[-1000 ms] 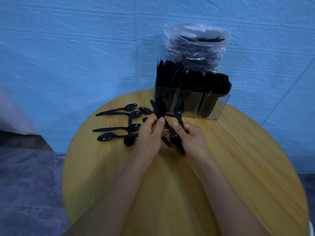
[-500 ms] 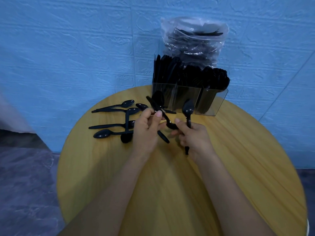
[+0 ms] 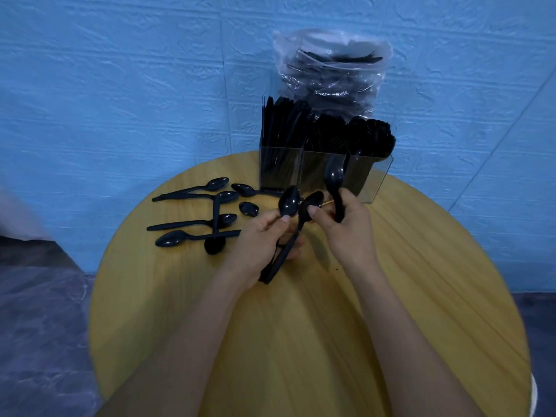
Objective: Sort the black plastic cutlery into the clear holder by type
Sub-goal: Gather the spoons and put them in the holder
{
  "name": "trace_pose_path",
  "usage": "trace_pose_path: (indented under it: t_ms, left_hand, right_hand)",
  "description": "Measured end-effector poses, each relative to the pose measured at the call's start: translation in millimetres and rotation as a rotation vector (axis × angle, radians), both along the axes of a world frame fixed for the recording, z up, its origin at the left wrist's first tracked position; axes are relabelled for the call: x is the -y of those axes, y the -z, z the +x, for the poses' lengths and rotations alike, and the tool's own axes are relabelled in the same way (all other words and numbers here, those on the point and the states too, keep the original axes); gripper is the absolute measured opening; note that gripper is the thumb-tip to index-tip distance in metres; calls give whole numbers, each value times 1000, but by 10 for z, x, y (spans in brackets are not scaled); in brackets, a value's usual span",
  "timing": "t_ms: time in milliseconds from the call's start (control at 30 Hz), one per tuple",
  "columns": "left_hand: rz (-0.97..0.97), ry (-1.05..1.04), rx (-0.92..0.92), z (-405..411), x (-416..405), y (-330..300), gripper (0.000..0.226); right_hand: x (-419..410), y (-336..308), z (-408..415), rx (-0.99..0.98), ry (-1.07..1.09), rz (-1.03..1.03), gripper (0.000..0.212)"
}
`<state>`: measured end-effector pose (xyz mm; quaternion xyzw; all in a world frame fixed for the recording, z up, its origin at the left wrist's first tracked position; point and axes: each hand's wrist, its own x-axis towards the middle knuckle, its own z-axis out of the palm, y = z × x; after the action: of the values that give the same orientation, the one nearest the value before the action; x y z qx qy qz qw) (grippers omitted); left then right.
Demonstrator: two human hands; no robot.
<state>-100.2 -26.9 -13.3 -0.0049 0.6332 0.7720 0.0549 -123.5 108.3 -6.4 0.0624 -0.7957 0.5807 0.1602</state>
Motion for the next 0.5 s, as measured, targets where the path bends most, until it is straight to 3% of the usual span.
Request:
trace_pose_path:
  t_ms: [333, 500]
  left_hand:
    - [-93, 218, -64, 41, -55, 31, 29]
    - [-66, 93, -146, 22, -55, 17, 25]
  right_hand:
    - [1, 100, -52, 11, 124, 63, 12]
    - [67, 84, -28, 64, 10, -5, 28]
